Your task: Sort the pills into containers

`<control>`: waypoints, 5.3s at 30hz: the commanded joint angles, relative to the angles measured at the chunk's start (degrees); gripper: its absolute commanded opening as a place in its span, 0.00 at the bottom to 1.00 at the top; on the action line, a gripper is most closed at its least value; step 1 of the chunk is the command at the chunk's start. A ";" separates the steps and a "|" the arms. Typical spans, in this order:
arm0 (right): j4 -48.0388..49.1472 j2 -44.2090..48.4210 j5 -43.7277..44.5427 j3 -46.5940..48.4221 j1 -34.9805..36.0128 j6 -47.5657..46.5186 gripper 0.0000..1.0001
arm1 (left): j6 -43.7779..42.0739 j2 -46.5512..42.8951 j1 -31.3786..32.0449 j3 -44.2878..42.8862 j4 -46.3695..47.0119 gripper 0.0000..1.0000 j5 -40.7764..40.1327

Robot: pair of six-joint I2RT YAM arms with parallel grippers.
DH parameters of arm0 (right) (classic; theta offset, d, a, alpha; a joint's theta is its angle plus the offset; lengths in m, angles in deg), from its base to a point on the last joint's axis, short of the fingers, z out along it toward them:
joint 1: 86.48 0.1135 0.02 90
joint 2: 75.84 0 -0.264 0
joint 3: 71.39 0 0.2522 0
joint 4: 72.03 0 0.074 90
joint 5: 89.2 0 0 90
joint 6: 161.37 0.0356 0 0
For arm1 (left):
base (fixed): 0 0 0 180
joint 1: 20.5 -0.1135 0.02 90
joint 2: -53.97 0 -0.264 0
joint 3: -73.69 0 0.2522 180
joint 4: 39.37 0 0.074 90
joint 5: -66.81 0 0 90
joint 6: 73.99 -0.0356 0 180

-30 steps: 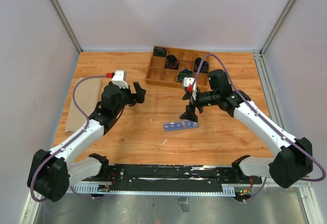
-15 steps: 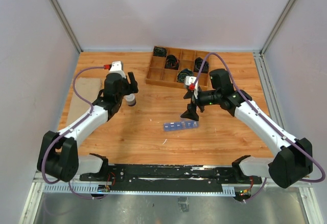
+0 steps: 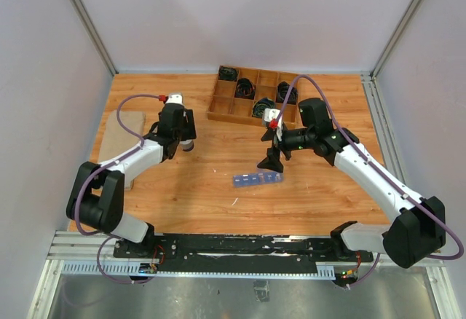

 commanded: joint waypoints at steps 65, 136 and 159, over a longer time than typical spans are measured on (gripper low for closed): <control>1.87 7.98 -15.49 -4.38 -2.28 -4.67 1.00 | 15.86 -27.30 9.89 20.79 18.80 0.00 35.06; 27.31 5.12 0.08 -16.43 12.48 7.18 0.68 | 31.69 -25.14 33.11 22.35 39.20 0.00 17.36; 25.99 5.20 0.65 -15.79 12.43 7.38 0.60 | 31.93 -25.76 33.62 22.73 39.61 0.00 17.12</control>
